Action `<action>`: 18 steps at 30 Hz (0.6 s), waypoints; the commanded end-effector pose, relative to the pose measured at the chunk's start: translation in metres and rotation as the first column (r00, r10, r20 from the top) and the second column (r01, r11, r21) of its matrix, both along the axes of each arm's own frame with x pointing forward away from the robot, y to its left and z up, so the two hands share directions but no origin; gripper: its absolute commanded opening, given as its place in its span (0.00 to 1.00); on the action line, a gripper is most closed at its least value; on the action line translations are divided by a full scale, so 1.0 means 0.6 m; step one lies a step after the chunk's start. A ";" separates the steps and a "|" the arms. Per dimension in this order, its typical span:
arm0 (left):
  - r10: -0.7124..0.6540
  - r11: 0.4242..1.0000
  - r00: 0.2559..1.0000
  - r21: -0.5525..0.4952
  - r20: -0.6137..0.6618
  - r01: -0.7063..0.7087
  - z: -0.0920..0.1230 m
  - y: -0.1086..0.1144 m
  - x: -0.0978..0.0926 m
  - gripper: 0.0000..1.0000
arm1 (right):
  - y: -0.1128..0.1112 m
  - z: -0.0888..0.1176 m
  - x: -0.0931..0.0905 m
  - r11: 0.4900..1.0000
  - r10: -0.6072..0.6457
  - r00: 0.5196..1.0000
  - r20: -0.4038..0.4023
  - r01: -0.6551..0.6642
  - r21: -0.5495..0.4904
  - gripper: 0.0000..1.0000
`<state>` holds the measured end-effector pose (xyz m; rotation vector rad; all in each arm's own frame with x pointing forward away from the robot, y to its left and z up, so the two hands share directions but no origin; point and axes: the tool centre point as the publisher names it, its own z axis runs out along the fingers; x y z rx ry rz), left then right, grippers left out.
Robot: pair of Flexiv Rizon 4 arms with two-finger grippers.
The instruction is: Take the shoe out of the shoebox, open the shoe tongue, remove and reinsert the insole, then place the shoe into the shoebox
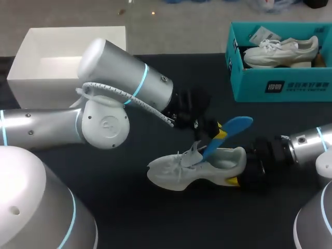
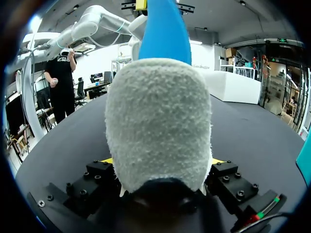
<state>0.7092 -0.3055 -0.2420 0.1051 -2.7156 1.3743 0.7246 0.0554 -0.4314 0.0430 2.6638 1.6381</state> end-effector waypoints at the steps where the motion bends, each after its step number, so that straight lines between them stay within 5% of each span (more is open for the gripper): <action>1: -0.047 0.998 0.999 -0.041 0.006 0.048 0.029 -0.009 0.004 0.00 | -0.001 -0.006 -0.003 1.000 -0.002 1.000 0.001 0.002 -0.002 0.00; 18: -0.169 0.939 0.973 -0.274 0.156 0.207 0.218 -0.008 -0.023 0.00 | -0.001 -0.006 -0.003 1.000 -0.002 1.000 0.001 0.002 -0.002 0.00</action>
